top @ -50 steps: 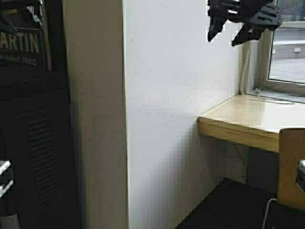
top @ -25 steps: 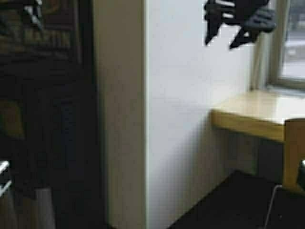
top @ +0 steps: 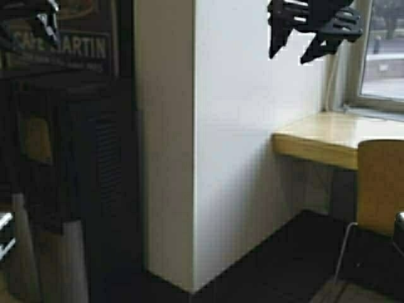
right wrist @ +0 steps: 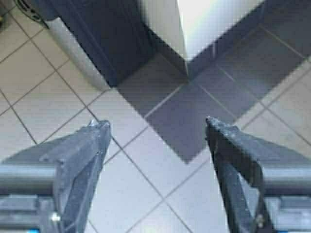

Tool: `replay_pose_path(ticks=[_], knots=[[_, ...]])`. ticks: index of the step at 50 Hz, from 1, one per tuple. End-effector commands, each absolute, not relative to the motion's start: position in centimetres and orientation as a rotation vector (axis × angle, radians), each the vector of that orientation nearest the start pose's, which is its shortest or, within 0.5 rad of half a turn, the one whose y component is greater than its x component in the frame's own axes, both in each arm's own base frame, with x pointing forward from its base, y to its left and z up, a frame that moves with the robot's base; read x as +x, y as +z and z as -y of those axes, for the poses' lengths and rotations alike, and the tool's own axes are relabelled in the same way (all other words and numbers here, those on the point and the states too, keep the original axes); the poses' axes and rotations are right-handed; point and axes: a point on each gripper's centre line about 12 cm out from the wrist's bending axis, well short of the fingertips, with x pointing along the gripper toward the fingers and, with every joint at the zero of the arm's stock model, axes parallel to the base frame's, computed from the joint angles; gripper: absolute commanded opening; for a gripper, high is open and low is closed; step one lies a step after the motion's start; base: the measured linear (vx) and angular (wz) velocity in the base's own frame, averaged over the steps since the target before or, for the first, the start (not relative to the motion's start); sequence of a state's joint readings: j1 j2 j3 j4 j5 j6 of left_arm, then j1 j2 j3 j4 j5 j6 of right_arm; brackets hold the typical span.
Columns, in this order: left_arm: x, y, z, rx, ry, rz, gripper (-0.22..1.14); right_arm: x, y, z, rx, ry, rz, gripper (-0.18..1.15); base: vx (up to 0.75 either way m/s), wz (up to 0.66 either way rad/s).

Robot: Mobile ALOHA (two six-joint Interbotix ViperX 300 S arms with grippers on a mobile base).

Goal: Push the chairs under the table

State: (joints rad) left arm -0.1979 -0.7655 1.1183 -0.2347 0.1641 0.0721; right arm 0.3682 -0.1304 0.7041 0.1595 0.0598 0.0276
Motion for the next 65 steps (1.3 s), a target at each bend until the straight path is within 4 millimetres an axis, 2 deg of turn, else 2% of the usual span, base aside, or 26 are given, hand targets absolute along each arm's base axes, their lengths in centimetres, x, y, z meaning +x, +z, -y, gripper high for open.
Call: replay_pose_path(ticks=[1, 13, 32, 39, 49, 56, 65], knots=[[21.7, 23.7, 4.8, -0.111, -0.195, -0.48, 0.9, 34.7, 21.6, -13.1, 0.078, 0.302, -0.614, 0.93, -0.29, -0.18], [21.4, 23.5, 4.8, -0.105, -0.197, -0.481, 0.9, 35.1, 20.9, -12.3, 0.085, 0.273, -0.629, 0.93, -0.25, -0.21], [21.3, 23.9, 4.7, -0.112, -0.197, -0.466, 0.9, 35.0, 22.5, -12.2, 0.096, 0.276, -0.609, 0.93, -0.22, -0.4], [21.1, 23.9, 4.7, -0.123, -0.197, -0.464, 0.9, 34.9, 22.4, -12.1, 0.096, 0.276, -0.612, 0.93, -0.18, -0.58], [21.0, 23.7, 4.7, -0.121, -0.196, -0.467, 0.9, 34.9, 23.6, -12.1, 0.103, 0.28, -0.58, 0.93, -0.18, -0.61], [21.1, 23.3, 4.7, -0.12, -0.194, -0.485, 0.9, 35.1, 23.7, -11.3, 0.113, 0.256, -0.578, 0.93, -0.13, -0.43], [21.0, 23.2, 4.7, -0.124, -0.193, -0.489, 0.9, 34.8, 24.0, -11.1, 0.118, 0.255, -0.573, 0.93, -0.08, -0.34]])
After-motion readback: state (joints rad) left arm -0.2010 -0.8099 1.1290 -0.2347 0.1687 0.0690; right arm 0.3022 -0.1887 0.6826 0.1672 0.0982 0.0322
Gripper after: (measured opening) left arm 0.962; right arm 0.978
